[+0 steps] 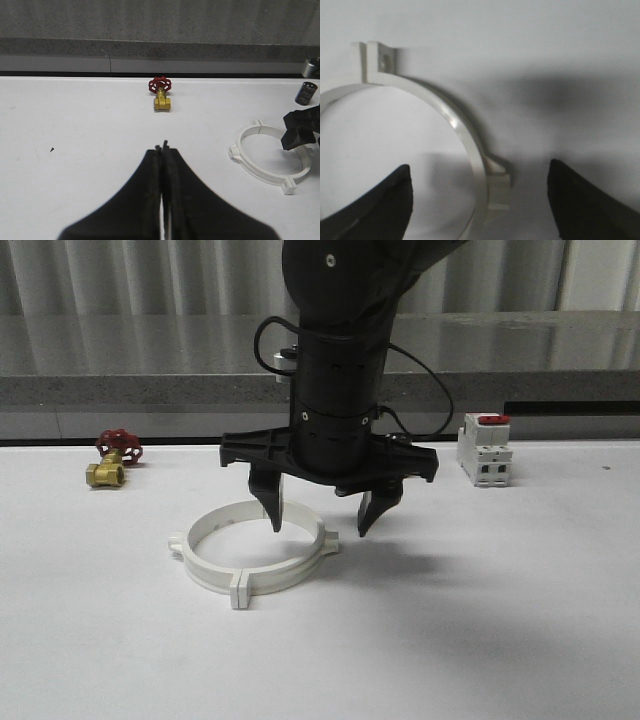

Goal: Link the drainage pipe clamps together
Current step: 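Open the right gripper and lift it away from the ring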

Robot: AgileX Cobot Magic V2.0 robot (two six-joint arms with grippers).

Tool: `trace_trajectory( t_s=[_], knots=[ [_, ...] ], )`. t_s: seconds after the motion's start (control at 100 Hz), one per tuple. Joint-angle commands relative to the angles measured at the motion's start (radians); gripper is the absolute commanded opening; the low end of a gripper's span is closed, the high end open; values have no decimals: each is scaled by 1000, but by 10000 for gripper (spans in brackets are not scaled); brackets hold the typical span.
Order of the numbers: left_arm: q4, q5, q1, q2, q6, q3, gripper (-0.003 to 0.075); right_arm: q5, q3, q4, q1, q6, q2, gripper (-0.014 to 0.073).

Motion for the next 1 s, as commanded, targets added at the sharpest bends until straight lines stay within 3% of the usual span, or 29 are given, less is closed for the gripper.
trace_trajectory(
  t_s=[0.0, 0.38, 0.99],
  knots=[
    [-14, -76, 1, 9, -2, -26, -20, -34, -39, -27, 0, -51, -89, 562],
    [-14, -76, 1, 9, -2, -26, -20, -5, 14, -62, -47, -233, -300, 562],
    [-14, -76, 1, 9, -2, -26, -20, -34, 619, -159, -420, -234, -978, 562]
  ],
)
